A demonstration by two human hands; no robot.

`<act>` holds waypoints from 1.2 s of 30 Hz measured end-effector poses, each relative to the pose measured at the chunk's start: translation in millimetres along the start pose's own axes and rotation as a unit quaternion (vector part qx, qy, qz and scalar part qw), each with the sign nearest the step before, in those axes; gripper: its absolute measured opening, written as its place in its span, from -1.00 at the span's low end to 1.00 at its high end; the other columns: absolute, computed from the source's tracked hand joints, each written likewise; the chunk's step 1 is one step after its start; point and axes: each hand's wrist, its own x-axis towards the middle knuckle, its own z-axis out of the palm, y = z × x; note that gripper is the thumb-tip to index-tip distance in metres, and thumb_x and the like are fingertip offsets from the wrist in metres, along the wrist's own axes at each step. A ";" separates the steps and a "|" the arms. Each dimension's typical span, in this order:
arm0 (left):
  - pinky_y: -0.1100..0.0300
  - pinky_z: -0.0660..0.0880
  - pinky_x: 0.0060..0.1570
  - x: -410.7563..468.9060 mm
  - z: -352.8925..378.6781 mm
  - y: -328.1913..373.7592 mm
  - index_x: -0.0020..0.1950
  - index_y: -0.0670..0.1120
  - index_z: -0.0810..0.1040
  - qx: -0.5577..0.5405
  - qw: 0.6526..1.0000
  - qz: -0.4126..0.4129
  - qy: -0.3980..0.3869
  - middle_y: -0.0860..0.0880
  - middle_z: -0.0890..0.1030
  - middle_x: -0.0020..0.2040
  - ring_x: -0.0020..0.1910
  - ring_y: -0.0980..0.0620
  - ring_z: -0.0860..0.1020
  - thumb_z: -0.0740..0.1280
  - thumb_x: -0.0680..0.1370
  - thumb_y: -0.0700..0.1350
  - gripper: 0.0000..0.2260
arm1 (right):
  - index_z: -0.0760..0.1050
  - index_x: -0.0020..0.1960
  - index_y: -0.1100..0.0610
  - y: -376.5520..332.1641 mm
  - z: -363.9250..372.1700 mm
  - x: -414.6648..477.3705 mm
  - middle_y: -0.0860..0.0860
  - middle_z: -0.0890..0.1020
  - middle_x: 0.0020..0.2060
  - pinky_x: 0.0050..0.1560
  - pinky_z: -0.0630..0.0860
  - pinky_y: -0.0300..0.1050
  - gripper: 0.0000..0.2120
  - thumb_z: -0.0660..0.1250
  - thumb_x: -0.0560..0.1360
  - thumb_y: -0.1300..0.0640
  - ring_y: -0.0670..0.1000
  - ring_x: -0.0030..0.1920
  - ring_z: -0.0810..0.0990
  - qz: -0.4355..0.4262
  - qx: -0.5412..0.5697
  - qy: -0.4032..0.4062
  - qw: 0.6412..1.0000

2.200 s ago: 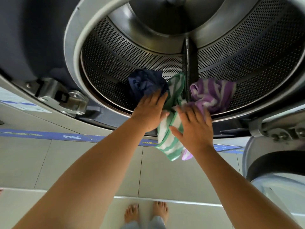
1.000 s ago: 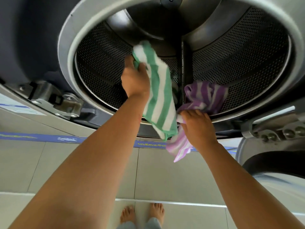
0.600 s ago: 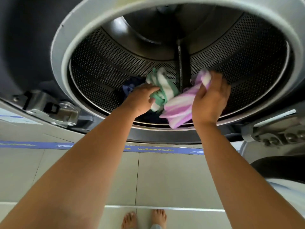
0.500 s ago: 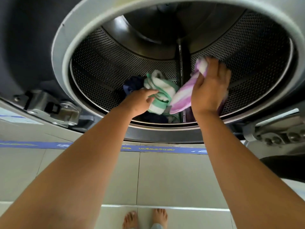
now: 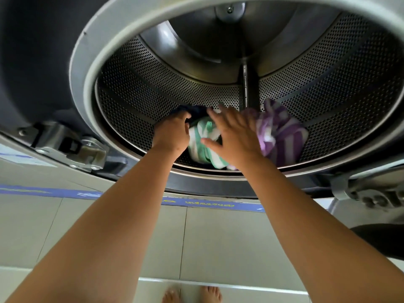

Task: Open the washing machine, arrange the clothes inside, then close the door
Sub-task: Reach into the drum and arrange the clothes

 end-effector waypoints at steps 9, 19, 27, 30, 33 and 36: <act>-0.16 0.29 0.37 12.7 15.8 -11.5 0.49 -0.05 0.20 0.135 0.989 0.014 -0.065 -0.09 0.32 0.47 0.43 -0.15 0.31 0.26 0.55 0.01 -0.47 | 0.28 0.46 -0.14 44.8 13.2 5.0 0.07 0.06 0.57 0.46 -0.01 0.35 -0.54 0.09 0.57 0.05 0.19 0.55 -0.10 0.126 -0.171 -0.117 0.970; -0.49 -0.03 0.36 35.6 38.5 -7.5 0.51 0.26 -0.31 0.267 0.946 -0.036 -0.181 -0.07 -0.33 0.57 0.54 -0.27 -0.24 0.40 0.48 0.01 -0.06 | 0.28 0.47 -0.11 28.5 27.6 7.0 -0.01 0.34 0.48 0.47 -0.23 0.26 -0.26 0.20 0.37 -0.41 0.15 0.53 0.17 -0.051 -0.142 -0.039 0.988; -0.19 0.37 0.34 47.5 62.8 3.1 0.45 0.17 0.30 0.238 0.941 -0.006 -0.242 -0.15 0.21 0.48 0.42 -0.28 0.30 0.21 0.59 -0.08 -0.57 | 0.31 0.44 -0.17 38.9 34.9 14.6 -0.10 0.09 0.57 0.49 -0.29 0.27 -0.57 0.10 0.58 0.03 0.15 0.57 -0.16 0.014 -0.152 -0.122 0.981; -0.05 0.41 0.30 42.9 55.7 4.9 0.43 0.02 0.38 0.308 0.923 -0.005 -0.229 -0.12 0.32 0.44 0.41 -0.20 0.35 0.16 0.62 -0.12 -0.63 | 0.34 0.43 -0.12 33.7 34.0 10.6 -0.08 0.14 0.56 0.51 -0.26 0.24 -0.59 0.05 0.60 0.05 0.15 0.57 -0.10 0.027 -0.144 -0.103 0.984; -0.04 0.45 0.27 45.5 31.5 2.6 0.46 -0.05 0.35 0.378 0.892 -0.050 -0.243 -0.12 0.30 0.46 0.43 -0.18 0.33 0.16 0.61 -0.11 -0.61 | 0.34 0.43 -0.06 29.3 32.3 5.6 -0.03 0.21 0.54 0.51 -0.23 0.24 -0.58 0.13 0.58 0.06 0.17 0.57 -0.08 0.030 -0.151 -0.078 0.985; -0.20 0.44 0.23 45.3 7.6 -2.6 0.51 -0.10 0.25 0.431 0.860 -0.127 -0.243 -0.17 0.26 0.49 0.43 -0.28 0.29 0.15 0.60 -0.01 -0.53 | 0.37 0.41 0.00 23.4 30.2 1.6 0.03 0.34 0.48 0.52 -0.25 0.20 -0.58 0.14 0.56 0.09 0.18 0.56 0.00 0.035 -0.153 -0.074 0.985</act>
